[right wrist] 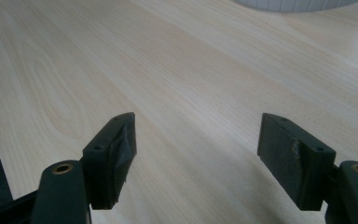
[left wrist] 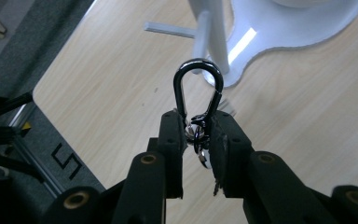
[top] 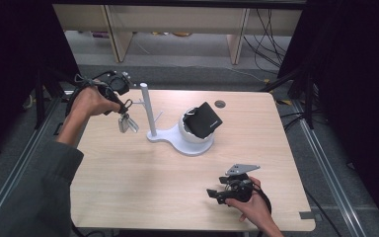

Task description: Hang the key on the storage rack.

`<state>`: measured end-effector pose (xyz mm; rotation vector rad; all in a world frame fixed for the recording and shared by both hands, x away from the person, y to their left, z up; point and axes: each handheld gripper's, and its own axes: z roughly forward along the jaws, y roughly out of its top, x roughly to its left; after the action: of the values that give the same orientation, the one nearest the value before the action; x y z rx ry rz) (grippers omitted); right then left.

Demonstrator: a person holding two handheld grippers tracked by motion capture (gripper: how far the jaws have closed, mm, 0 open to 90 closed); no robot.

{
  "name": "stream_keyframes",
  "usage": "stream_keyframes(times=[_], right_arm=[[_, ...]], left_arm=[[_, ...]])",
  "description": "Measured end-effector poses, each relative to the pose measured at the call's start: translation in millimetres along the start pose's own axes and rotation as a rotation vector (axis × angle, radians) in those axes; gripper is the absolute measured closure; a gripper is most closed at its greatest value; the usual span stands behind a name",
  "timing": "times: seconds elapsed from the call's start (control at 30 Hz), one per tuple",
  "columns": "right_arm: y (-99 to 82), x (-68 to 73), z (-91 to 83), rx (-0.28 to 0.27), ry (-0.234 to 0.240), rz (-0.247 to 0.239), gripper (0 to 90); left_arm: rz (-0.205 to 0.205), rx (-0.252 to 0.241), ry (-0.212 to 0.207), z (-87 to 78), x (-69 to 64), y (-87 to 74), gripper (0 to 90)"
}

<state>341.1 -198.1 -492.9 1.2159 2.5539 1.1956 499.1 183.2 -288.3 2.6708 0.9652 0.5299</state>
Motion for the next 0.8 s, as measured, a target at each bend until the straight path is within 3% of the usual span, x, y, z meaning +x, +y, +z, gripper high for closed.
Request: stream_keyframes(times=[0.07,0.33,0.8], right_arm=[[0.0,-1.1,0.3,-0.012,-0.005,-0.022,29.2],[0.3,-0.4,0.3,-0.011,-0.005,-0.025,29.2],[1.1,0.1,0.3,-0.013,0.000,-0.031,29.2]], left_arm=[[0.004,0.008,-0.014,3.7,-0.4,3.3,74.5],[0.003,0.015,-0.025,15.4,-2.3,12.6,74.5],[-0.001,0.022,-0.017,28.8,-2.4,17.8,73.6]])
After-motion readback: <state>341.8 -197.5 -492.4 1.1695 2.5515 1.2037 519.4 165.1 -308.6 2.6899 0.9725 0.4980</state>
